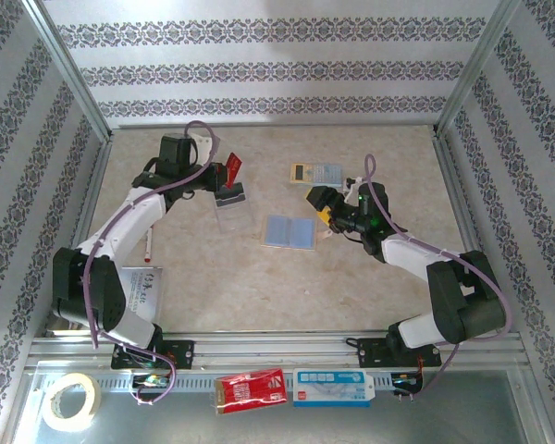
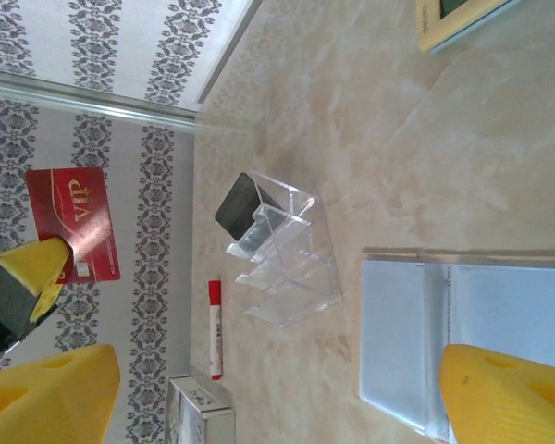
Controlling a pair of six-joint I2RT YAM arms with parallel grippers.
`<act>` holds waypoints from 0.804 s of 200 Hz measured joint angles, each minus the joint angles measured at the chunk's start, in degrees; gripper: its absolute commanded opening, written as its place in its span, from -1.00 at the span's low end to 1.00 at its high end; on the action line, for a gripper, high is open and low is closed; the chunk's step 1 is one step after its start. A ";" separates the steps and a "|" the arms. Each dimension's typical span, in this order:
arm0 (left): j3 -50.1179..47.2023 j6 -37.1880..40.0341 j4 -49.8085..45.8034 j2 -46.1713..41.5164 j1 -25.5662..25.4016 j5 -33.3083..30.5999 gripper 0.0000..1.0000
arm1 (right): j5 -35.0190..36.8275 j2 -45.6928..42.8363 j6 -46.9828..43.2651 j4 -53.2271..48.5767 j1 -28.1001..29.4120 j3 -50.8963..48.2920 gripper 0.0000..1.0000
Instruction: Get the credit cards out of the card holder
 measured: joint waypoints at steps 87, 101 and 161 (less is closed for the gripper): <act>5.57 31.10 -8.02 5.01 5.22 6.32 -1.00 | -0.39 -4.33 -5.11 -1.27 -1.38 -2.25 0.96; 5.79 35.10 -9.09 6.23 5.38 7.32 -1.00 | -0.42 -4.33 -5.44 -1.77 -1.38 -2.34 0.96; 11.21 48.72 -15.69 15.37 5.51 11.54 -1.00 | -0.42 -4.33 -6.75 -3.52 -1.38 -2.34 0.96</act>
